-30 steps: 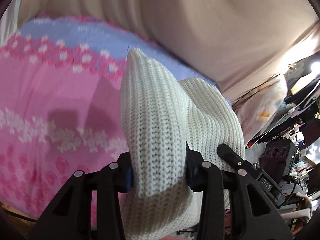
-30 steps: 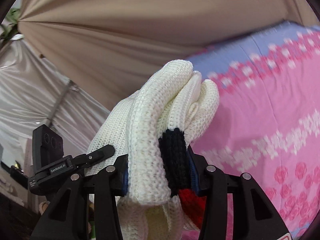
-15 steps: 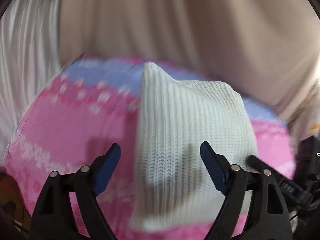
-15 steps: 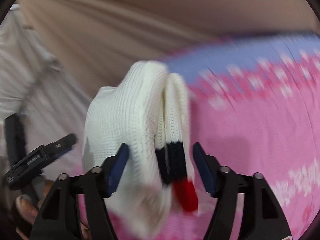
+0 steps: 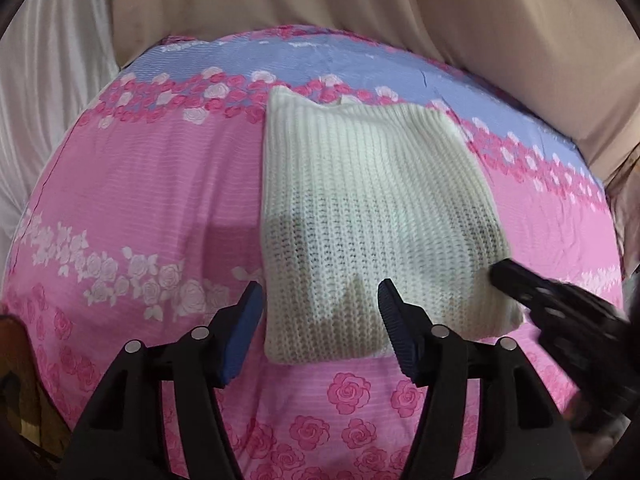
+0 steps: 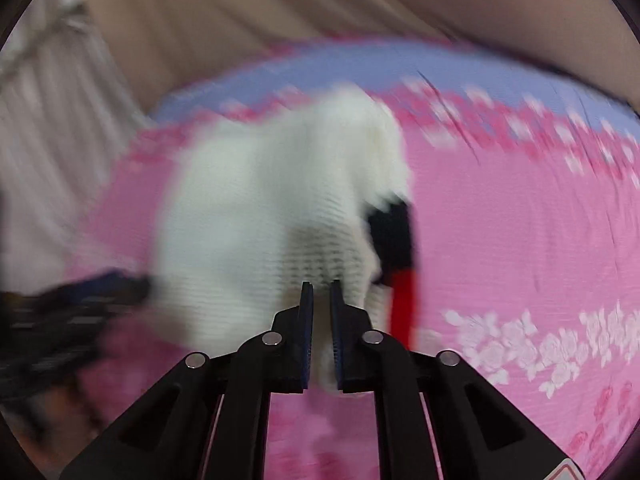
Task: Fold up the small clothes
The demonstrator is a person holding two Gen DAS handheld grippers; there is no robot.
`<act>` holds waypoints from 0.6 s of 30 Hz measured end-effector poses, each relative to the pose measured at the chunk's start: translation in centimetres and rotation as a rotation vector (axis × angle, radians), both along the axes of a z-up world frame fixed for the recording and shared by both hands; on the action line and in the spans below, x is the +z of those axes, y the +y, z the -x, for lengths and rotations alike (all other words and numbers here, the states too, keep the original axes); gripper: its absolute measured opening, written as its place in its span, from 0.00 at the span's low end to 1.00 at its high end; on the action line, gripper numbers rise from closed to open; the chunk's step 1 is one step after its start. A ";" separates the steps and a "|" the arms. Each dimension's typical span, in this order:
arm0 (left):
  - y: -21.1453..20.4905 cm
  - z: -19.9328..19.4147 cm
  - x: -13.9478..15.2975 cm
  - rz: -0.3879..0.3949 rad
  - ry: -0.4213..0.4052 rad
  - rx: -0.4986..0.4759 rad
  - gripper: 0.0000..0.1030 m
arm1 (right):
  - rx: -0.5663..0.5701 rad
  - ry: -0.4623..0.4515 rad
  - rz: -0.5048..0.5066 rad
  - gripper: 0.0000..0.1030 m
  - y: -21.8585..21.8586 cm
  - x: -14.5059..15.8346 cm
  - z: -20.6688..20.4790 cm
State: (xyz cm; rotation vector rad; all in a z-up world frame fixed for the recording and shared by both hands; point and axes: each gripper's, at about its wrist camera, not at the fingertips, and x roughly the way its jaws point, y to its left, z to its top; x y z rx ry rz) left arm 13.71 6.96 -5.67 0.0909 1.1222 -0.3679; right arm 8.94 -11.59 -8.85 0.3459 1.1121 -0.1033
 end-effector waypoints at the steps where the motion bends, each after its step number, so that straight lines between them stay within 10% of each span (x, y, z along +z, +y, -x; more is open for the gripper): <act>1: -0.3 0.0 -0.2 -0.009 0.004 -0.007 0.56 | -0.033 0.041 -0.045 0.00 -1.4 -2.0 0.3; 9: -1.2 0.8 -0.7 -0.071 -0.008 -0.037 0.56 | 0.027 -0.094 -0.033 0.01 0.7 3.7 1.1; 14: -1.9 1.0 -0.7 -0.101 -0.026 -0.040 0.56 | 0.077 0.023 0.054 0.00 0.4 -1.2 -0.8; 18: -1.9 1.6 0.0 -0.135 -0.072 -0.022 0.56 | 0.060 -0.029 0.009 0.01 -0.1 0.8 1.3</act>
